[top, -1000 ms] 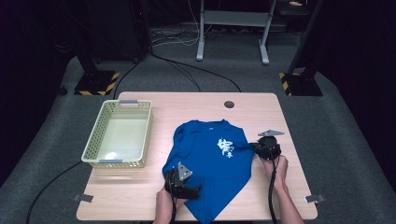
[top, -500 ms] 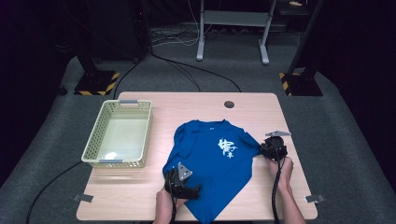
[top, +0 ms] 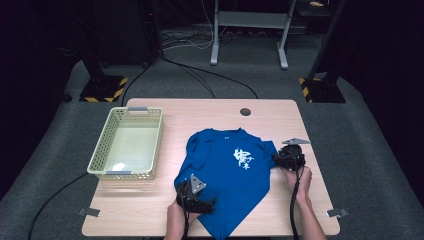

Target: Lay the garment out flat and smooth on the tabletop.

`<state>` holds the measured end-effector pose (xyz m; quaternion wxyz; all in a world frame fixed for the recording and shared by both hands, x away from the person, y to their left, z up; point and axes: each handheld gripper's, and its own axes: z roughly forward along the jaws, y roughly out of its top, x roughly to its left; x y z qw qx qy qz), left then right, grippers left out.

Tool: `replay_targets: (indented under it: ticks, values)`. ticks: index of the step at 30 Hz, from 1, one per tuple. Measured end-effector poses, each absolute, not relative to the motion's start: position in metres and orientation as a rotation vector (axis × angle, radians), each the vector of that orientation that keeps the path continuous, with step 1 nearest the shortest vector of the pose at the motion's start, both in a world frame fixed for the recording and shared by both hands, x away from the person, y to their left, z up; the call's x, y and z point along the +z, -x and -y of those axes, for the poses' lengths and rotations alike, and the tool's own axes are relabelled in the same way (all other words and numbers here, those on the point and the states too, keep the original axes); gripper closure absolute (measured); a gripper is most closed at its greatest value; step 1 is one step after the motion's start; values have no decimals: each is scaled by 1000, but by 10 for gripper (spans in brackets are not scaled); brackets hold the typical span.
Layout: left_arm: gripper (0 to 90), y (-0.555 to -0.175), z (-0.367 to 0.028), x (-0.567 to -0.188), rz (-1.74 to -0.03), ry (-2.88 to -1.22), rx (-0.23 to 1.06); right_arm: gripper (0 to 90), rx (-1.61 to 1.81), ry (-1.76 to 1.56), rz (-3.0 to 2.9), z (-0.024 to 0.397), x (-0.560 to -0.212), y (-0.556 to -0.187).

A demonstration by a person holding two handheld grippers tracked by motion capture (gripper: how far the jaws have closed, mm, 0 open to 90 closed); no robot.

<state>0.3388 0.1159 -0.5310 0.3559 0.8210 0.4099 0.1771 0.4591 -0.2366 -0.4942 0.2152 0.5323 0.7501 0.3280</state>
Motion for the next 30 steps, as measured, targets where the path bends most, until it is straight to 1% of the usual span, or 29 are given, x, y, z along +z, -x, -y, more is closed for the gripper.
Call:
replay_targets:
  ticks: [4, 9, 12, 17, 19, 21, 26, 28, 30]
  values:
    - [65, -339, -116, -531, -1059, -2121, 458, 478, 911, -1442, -2132, 218, -496, -466]
    - [65, -339, -116, -531, -1059, -2121, 457, 400, 918, -1374, -2217, 195, -503, -477]
    - [65, -339, -116, -531, -1059, -2120, 457, 369, 923, -1381, -2239, 190, -507, -487]
    - [65, -339, -116, -531, -1059, -2121, 458, 343, 910, -1434, -2222, 189, -511, -498]
    - [65, -339, -116, -531, -1059, -2121, 458, 342, 908, -1453, -2203, 191, -512, -500]
    - [65, -339, -116, -531, -1059, -2121, 458, 321, 885, -1465, -2183, 194, -513, -500]
    - [65, -336, -114, -531, -1064, -2116, 460, 325, 877, -1512, -2139, 207, -514, -498]
    - [66, -335, -113, -531, -1062, -2119, 459, 271, 833, -1529, -2122, 211, -514, -498]
    - [66, -333, -112, -531, -1062, -2117, 460, 261, 829, -1544, -2108, 215, -514, -497]
